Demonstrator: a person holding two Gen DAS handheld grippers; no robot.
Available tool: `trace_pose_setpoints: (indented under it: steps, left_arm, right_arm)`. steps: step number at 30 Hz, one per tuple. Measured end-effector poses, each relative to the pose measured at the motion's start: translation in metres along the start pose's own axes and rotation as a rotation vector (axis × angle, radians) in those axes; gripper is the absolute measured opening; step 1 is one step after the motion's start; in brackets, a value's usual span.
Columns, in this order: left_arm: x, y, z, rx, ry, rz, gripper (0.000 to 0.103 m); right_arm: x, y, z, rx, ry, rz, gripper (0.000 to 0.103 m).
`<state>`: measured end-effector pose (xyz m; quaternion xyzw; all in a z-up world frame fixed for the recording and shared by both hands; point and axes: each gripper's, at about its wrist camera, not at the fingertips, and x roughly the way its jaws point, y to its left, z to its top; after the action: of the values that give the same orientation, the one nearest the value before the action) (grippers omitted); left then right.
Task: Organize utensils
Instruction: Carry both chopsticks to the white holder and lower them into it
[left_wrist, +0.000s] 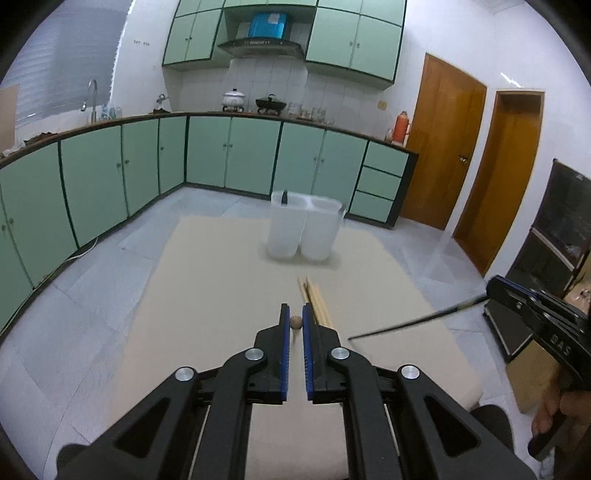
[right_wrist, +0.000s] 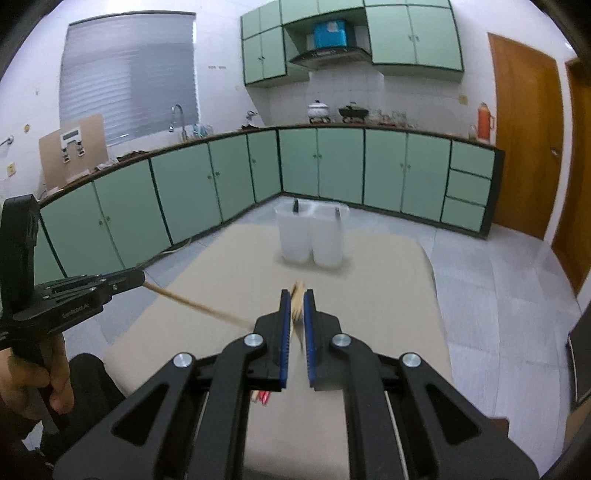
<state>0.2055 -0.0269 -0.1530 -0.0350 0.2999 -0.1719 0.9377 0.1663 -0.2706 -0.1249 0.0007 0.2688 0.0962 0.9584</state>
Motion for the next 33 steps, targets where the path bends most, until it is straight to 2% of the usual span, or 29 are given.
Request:
trace_pose_setpoints:
  steps: [4, 6, 9, 11, 13, 16, 18, 20, 24, 31, 33]
  left_arm:
    - [0.003, -0.003, 0.018, 0.035, 0.002, 0.001, 0.006]
    - [0.009, 0.001, 0.023, 0.013, 0.027, -0.017, 0.006]
    - [0.01, 0.003, 0.028, 0.007, 0.021, -0.014, 0.007]
    - [0.012, 0.006, 0.026, -0.005, 0.02, -0.015, 0.006]
    - [0.012, 0.005, 0.025, -0.001, 0.012, -0.009, 0.007]
    - [0.013, 0.005, 0.027, 0.001, 0.011, -0.013, 0.007]
    - [0.014, 0.005, 0.03, 0.008, 0.013, -0.013, 0.007]
    - [0.016, 0.005, 0.031, 0.008, 0.014, -0.012, 0.007]
    - [0.018, 0.001, 0.032, 0.012, 0.008, -0.015, 0.007]
    - [0.018, -0.003, 0.032, 0.019, 0.007, -0.006, 0.007]
    - [0.017, -0.003, 0.031, 0.026, 0.008, -0.005, 0.007]
  right_arm:
    - [0.015, 0.002, 0.018, -0.042, 0.024, 0.01, 0.006]
    - [0.023, -0.002, 0.022, -0.035, 0.042, 0.019, 0.006]
    - [0.021, -0.01, 0.016, -0.012, 0.029, 0.003, 0.006]
    - [0.022, -0.016, -0.004, 0.022, 0.04, 0.007, 0.007]
    - [0.026, -0.023, -0.043, 0.067, 0.073, 0.013, 0.01]
    - [0.034, -0.026, -0.108, 0.123, 0.187, 0.01, 0.024]
    - [0.034, -0.022, -0.144, 0.104, 0.261, 0.027, 0.024]
    - [0.029, -0.018, -0.161, 0.076, 0.301, 0.032, 0.024]
    - [0.017, -0.013, -0.174, 0.062, 0.324, 0.019, 0.024]
    - [0.031, -0.016, -0.191, 0.102, 0.39, 0.003, 0.02]
    - [0.036, -0.018, -0.194, 0.115, 0.415, 0.014, 0.008]
